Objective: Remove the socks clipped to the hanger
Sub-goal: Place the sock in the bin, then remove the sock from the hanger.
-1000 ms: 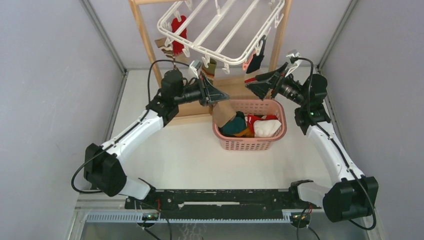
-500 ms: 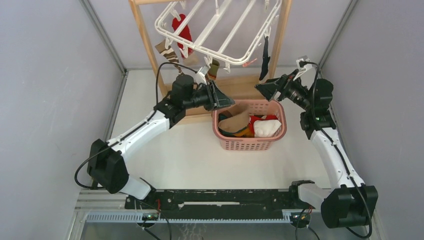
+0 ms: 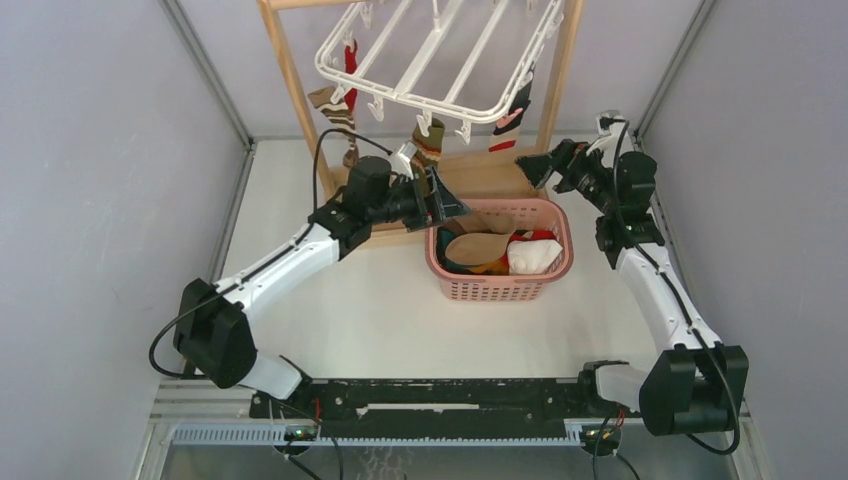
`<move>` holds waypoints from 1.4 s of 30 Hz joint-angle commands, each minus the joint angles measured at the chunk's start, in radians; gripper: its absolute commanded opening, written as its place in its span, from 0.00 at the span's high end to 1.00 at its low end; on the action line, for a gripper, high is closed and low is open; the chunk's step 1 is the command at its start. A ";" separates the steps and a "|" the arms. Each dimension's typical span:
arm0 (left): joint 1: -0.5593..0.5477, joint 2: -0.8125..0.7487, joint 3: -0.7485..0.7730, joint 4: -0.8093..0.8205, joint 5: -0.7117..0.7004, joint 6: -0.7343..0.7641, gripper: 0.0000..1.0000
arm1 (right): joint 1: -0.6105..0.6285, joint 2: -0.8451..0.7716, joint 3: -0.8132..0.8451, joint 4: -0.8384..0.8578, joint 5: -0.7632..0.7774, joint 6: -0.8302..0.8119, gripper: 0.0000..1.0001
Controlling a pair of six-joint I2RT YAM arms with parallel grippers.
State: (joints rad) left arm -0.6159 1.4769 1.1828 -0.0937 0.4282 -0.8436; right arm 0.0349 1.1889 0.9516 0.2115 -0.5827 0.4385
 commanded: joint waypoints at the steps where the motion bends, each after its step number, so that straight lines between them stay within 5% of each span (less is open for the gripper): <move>1: -0.012 -0.083 -0.020 -0.060 -0.057 0.077 0.00 | 0.029 0.012 0.059 0.011 0.171 -0.089 0.00; 17: -0.017 -0.157 -0.003 -0.168 -0.125 0.148 0.00 | 0.109 0.207 0.105 0.275 0.368 -0.141 0.00; 32: -0.017 -0.192 0.034 -0.248 -0.158 0.202 0.00 | 0.166 0.419 0.207 0.428 0.395 -0.156 0.00; 42: -0.017 -0.200 0.038 -0.262 -0.157 0.213 0.00 | 0.169 0.514 0.330 0.352 0.538 -0.132 0.07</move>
State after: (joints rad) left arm -0.6262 1.3132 1.1782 -0.3630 0.2817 -0.6556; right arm 0.2001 1.6970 1.2240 0.5541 -0.1207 0.2970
